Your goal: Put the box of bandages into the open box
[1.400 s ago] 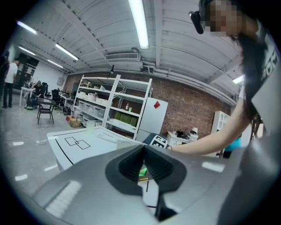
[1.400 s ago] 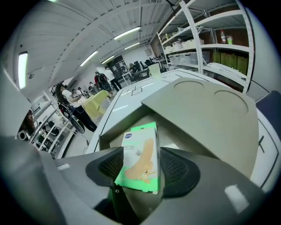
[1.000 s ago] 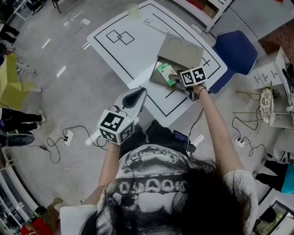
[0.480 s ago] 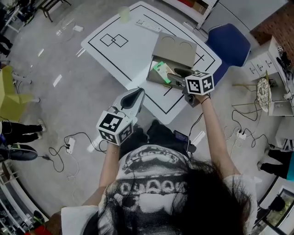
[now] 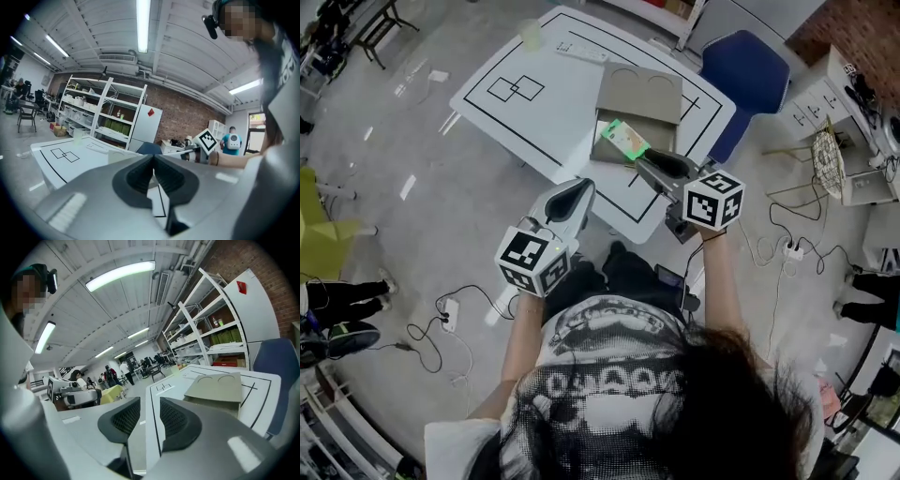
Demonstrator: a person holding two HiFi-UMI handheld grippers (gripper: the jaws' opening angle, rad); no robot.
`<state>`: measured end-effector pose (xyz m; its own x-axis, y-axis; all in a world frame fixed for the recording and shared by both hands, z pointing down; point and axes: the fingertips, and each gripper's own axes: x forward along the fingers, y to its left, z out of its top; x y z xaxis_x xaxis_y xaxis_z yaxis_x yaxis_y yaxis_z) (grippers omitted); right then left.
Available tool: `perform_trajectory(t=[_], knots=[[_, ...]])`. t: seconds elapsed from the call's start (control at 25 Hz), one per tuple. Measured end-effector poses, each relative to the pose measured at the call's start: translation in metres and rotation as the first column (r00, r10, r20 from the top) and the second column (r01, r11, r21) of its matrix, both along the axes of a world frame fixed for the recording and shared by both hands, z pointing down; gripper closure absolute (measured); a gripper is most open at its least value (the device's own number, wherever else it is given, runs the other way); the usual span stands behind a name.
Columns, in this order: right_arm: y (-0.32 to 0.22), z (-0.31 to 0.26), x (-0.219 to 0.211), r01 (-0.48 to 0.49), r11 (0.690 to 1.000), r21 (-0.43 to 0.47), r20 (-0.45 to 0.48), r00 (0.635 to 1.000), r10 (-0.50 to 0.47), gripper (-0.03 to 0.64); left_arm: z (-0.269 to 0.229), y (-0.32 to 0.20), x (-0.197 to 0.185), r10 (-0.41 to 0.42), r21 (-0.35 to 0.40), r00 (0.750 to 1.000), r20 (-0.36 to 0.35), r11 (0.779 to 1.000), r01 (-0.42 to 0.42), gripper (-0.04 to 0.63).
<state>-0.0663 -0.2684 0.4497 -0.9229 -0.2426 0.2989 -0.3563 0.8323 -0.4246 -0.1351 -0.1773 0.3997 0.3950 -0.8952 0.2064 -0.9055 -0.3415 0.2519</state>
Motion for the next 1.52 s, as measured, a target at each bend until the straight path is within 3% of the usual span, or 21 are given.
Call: perform_trajectory(t=[0.16, 0.72, 1.12, 1.28, 1.52], knots=[[0.031, -0.006, 0.004, -0.078, 0.997, -0.006, 0.030, 0.997, 0.078, 0.538, 0.000, 0.009, 0.002, 0.050, -0.002, 0.999, 0.000, 0.999, -0.050, 0.595], [0.133, -0.014, 0.004, -0.231, 0.973, -0.015, 0.046, 0.972, 0.231, 0.552, 0.010, 0.063, 0.010, 0.235, -0.015, 0.972, -0.025, 0.972, -0.236, 0.595], [0.167, -0.023, 0.008, -0.245, 0.970, 0.011, 0.038, 0.969, 0.244, 0.575, 0.012, 0.077, 0.019, 0.254, -0.012, 0.966, -0.041, 0.967, -0.254, 0.595], [0.168, -0.030, 0.017, -0.260, 0.965, 0.017, 0.050, 0.965, 0.259, 0.617, 0.009, 0.077, 0.027, 0.257, -0.011, 0.966, -0.037, 0.966, -0.257, 0.595], [0.165, -0.037, 0.036, -0.251, 0.967, 0.030, 0.051, 0.967, 0.250, 0.618, 0.001, 0.069, 0.047, 0.249, 0.001, 0.968, -0.031, 0.969, -0.249, 0.595]])
